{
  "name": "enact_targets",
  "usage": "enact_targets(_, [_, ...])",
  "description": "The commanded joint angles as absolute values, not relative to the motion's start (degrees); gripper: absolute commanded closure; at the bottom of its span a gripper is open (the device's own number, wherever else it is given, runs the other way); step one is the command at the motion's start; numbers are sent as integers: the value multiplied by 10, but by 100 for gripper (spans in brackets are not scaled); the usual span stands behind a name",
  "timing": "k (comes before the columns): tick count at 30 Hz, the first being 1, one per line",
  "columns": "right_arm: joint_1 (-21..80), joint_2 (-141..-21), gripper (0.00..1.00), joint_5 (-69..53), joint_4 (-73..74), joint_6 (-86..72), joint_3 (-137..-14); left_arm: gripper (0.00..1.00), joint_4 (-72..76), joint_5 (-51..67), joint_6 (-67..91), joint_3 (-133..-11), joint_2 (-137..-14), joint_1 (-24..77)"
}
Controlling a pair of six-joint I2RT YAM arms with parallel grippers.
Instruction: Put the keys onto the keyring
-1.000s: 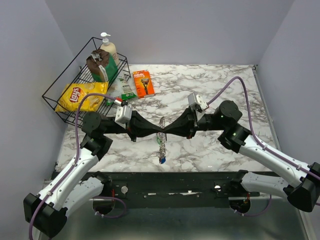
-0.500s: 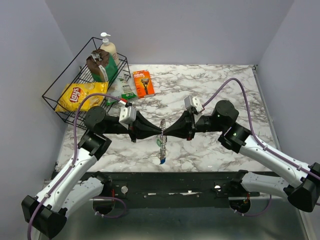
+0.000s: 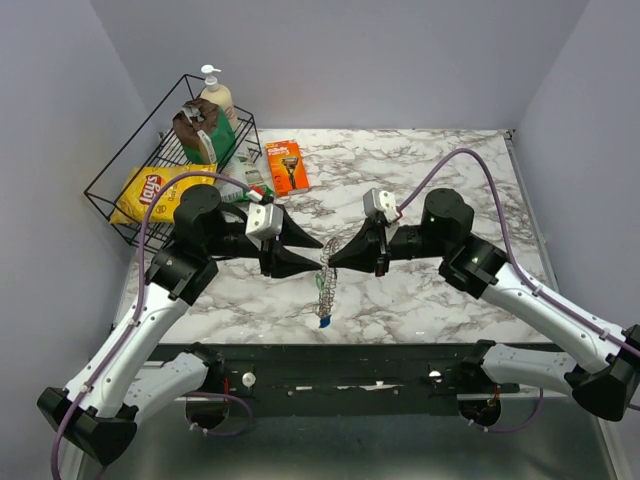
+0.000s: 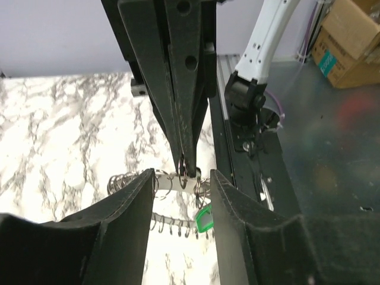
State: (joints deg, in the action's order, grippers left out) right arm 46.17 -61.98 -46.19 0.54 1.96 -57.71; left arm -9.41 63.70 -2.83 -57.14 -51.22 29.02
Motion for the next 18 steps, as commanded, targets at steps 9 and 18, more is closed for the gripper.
enact_targets(9, [463,-681,99,-462,191,110,-678,48,-300,596,-143,-665,-577,304])
enact_targets(18, [464,-697,99,-456,227,126,-695,55,-404,535,-206,-726,-632,333])
